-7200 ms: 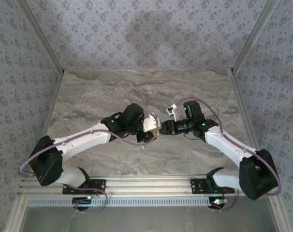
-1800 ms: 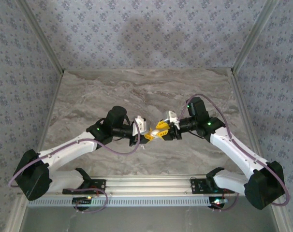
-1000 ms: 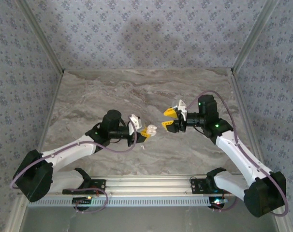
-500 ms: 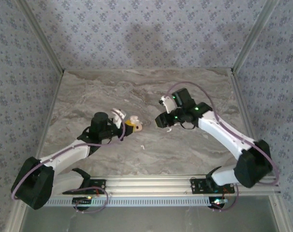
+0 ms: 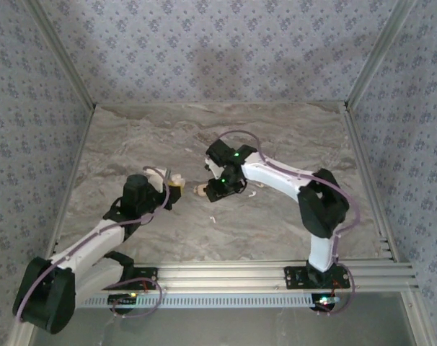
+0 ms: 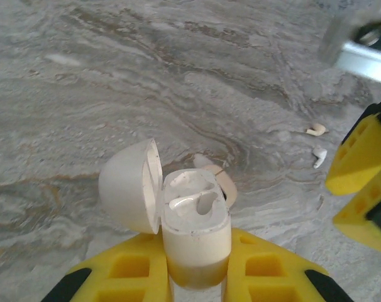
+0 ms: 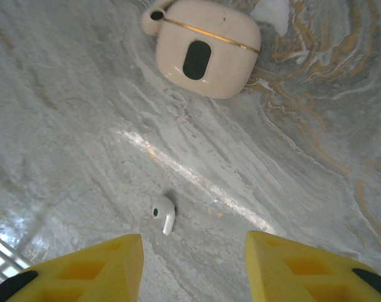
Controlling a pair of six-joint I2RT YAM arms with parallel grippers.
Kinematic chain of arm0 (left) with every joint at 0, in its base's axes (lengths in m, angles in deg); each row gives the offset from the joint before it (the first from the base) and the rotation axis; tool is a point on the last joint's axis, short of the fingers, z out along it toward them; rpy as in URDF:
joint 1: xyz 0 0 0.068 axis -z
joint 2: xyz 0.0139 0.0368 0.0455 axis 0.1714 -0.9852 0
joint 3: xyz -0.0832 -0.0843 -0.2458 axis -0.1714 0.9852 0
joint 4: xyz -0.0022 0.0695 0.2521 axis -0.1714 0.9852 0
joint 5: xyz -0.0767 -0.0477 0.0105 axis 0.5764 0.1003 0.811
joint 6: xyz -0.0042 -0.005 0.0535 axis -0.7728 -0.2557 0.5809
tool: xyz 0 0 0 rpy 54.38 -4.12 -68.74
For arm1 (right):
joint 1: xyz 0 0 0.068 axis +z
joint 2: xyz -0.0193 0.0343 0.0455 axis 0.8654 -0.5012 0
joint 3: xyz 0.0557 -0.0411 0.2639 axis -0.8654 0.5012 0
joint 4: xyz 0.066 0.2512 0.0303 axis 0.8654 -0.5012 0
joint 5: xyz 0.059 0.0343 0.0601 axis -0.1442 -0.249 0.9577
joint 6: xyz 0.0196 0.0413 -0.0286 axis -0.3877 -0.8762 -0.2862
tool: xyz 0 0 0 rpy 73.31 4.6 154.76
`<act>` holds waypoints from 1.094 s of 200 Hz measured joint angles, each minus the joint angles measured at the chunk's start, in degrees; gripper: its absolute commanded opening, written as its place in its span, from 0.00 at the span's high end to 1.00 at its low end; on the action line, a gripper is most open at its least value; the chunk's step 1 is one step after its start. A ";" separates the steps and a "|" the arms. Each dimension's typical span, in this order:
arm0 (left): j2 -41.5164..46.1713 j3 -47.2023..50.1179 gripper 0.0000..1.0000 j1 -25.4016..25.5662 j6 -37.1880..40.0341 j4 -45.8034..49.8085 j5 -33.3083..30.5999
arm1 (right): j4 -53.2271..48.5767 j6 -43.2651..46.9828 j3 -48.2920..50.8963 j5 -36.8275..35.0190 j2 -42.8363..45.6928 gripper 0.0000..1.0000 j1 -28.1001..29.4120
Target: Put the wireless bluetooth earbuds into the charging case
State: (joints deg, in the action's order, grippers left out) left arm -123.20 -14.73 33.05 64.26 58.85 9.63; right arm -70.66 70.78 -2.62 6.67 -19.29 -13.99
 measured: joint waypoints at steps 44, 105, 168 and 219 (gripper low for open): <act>4.09 0.66 0.84 -1.36 -0.22 3.21 -1.77 | -2.95 -0.13 -3.96 -0.04 -7.85 0.53 3.10; 4.07 0.66 0.84 -1.57 -0.20 3.87 -1.97 | -6.36 -0.09 -7.72 -0.61 -11.98 0.56 5.86; 4.09 0.66 0.84 -1.81 0.22 3.89 -1.97 | -8.31 -0.13 -8.09 -1.33 -13.44 0.60 6.36; 4.42 0.66 0.84 -1.81 0.24 4.17 -1.97 | -8.28 -0.39 -8.09 -1.29 -14.58 0.67 6.93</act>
State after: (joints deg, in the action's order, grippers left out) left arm -118.79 -14.08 31.23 64.50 63.03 7.66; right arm -78.95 70.38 -10.71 5.38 -33.87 -7.06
